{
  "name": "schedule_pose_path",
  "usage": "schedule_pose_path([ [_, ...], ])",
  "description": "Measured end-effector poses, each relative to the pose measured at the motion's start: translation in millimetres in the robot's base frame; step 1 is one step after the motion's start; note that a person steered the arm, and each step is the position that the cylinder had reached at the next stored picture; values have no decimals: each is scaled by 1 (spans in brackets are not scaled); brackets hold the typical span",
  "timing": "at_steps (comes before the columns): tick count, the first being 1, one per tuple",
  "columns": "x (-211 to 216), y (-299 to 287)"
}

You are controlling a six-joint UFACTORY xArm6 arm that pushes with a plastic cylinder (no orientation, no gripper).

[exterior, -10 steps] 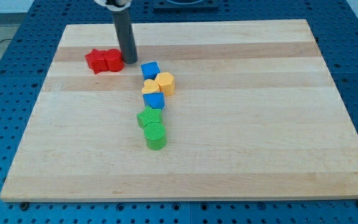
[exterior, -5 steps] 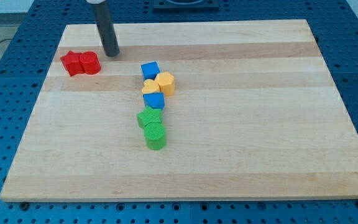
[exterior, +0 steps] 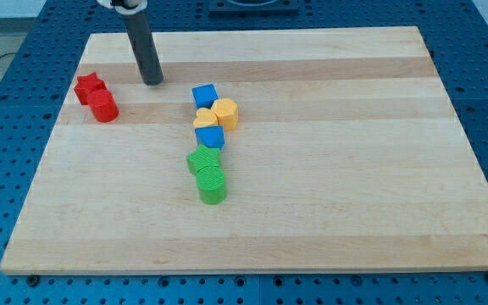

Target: Move red blocks at center left

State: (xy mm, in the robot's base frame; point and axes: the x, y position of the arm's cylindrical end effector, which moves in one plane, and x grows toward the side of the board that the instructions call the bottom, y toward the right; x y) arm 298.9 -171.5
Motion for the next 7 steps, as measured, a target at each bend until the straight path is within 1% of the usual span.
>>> schedule_pose_path([
  [1, -30, -26],
  [2, -31, -68],
  [3, -7, -90],
  [5, 45, -64],
  [6, 62, -60],
  [7, 56, -57],
])
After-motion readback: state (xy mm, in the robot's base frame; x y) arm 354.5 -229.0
